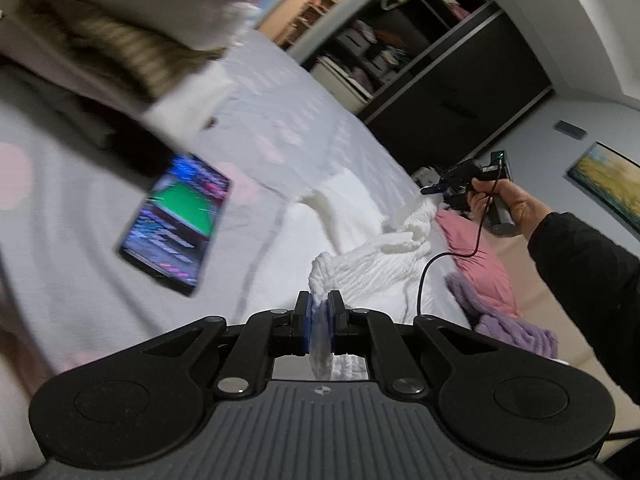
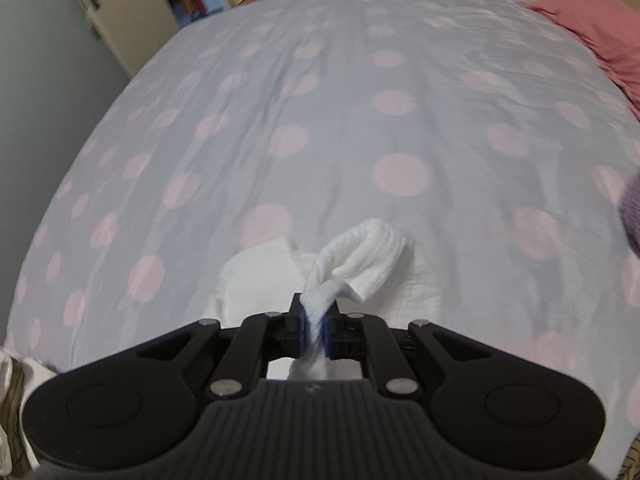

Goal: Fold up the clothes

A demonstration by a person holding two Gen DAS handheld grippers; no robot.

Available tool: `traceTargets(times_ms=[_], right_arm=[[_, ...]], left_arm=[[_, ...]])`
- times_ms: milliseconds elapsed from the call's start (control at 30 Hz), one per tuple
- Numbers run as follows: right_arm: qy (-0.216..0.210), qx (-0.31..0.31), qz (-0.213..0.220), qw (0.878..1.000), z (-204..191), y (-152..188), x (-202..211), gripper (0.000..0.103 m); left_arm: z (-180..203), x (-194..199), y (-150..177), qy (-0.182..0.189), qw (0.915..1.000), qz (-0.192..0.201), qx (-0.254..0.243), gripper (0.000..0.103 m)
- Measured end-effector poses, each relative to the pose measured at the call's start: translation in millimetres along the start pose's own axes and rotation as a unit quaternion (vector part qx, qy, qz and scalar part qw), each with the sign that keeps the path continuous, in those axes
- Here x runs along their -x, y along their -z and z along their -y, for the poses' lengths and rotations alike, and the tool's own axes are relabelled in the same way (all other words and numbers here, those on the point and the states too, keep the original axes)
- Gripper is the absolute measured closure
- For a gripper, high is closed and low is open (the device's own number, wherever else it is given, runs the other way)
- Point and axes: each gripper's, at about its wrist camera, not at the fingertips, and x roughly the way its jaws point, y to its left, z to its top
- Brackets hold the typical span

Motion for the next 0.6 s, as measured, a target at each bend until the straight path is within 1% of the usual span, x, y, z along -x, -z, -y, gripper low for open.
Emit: traceTargets(times_ms=[67,200,333,400,433,467,500,600], right_arm=[[0.001,0.016,-0.011,1.000,-20.5,-0.3,-12.7,0.093],[0.002,0.043,-0.031,0.999,-58.4,1.5,-41.6,0.093],[0.009,0.070,-0.048,0.996,-90.0,10.0,-72.3,0.092],[0.007,0.077,-0.053,0.996,-99.7,17.1,-87.0,0.086],[0.004,0.081,-0.051,0.995,-103.9,21.2,-92.4,0.080],[0.000,0.085,-0.050,0.995,-107.0,25.2,-95.7,0.071],[-0.007,0.087,-0.049,0.995,-108.9,29.4,-96.5,0.069],[-0.027,0.085,-0.041,0.995,-110.9,37.7,-81.8,0.069]], left_arm=[[-10.2,4.2,-3.4,-0.011,0.9999,0.005,0.010,0.097],[-27.1,10.1,2.2,-0.037,0.9990,-0.001,0.026,0.097],[-34.5,10.0,9.2,-0.046,0.9984,-0.019,0.027,0.097],[-37.2,7.9,13.2,-0.050,0.9979,-0.029,0.027,0.097],[-38.3,7.4,14.5,-0.053,0.9976,-0.034,0.026,0.097],[-39.3,6.9,15.9,-0.056,0.9973,-0.038,0.026,0.097],[-40.3,6.4,17.2,-0.059,0.9970,-0.043,0.026,0.097],[-42.7,5.3,20.9,-0.069,0.9958,-0.055,0.024,0.097]])
